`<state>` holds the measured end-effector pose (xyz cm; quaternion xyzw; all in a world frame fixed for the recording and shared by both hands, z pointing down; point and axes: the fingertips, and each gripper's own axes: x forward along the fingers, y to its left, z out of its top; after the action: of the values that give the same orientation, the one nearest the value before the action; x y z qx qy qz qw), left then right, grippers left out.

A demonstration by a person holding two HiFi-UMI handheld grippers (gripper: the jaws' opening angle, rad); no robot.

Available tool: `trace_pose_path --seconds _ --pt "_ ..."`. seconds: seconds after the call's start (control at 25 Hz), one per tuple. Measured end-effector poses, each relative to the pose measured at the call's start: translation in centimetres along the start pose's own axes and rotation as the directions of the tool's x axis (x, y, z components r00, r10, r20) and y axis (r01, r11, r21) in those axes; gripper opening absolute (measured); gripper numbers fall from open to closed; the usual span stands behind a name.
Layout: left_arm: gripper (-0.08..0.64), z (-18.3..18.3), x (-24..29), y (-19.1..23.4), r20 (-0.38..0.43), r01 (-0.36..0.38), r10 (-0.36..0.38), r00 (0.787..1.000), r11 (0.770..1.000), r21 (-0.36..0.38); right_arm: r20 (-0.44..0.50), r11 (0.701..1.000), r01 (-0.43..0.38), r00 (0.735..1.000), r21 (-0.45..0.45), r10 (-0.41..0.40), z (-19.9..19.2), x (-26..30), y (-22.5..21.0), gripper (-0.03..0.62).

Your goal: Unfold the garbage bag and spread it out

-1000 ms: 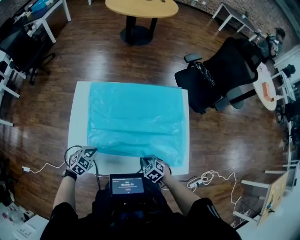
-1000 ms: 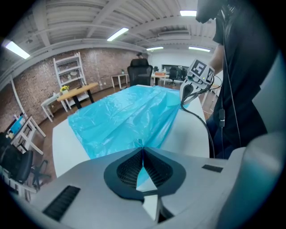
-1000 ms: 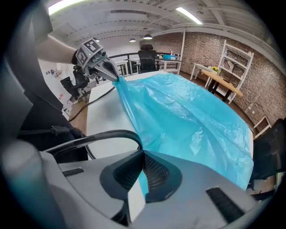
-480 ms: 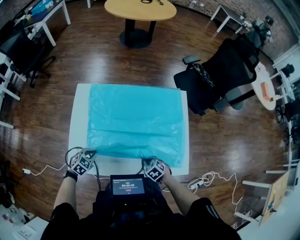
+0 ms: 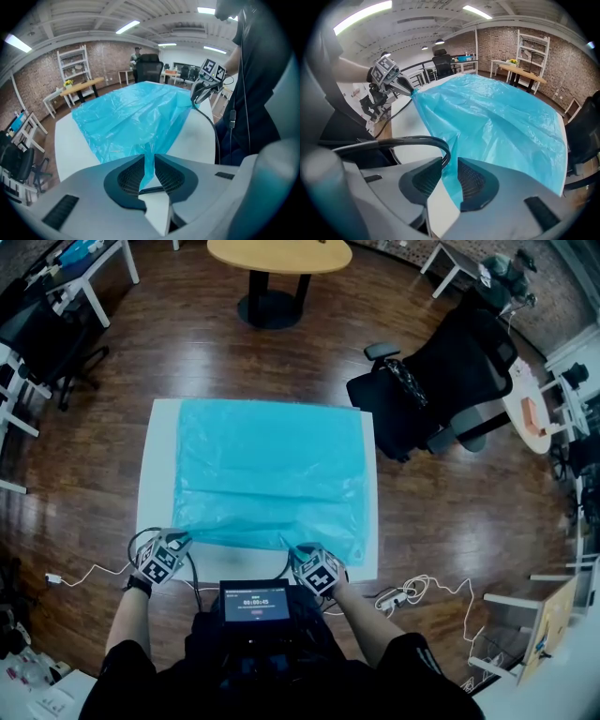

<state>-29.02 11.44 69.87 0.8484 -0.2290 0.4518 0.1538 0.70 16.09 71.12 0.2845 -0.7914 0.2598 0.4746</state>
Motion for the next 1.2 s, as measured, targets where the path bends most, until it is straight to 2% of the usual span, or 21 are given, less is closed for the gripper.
trace_pose_path --seconds 0.4,0.72,0.92,1.2 --pt "0.108 1.0 -3.3 0.1 0.031 -0.021 0.021 0.999 1.000 0.002 0.080 0.998 0.002 0.997 0.058 -0.007 1.4 -3.4 -0.5 0.181" --pt "0.112 2.6 -6.5 0.9 0.074 -0.074 0.070 0.995 0.995 0.062 0.140 0.999 0.012 0.990 0.044 -0.018 3.5 -6.0 -0.7 0.204" --pt "0.112 4.9 -8.0 1.9 0.132 -0.125 0.114 0.985 0.989 0.078 0.172 0.999 0.029 0.985 0.025 -0.033 4.8 -7.7 -1.1 0.218" --pt "0.115 10.2 -8.6 2.6 0.209 -0.112 0.097 0.973 0.992 0.059 0.259 0.997 0.077 0.963 0.002 -0.075 8.4 -11.4 -2.4 0.229"
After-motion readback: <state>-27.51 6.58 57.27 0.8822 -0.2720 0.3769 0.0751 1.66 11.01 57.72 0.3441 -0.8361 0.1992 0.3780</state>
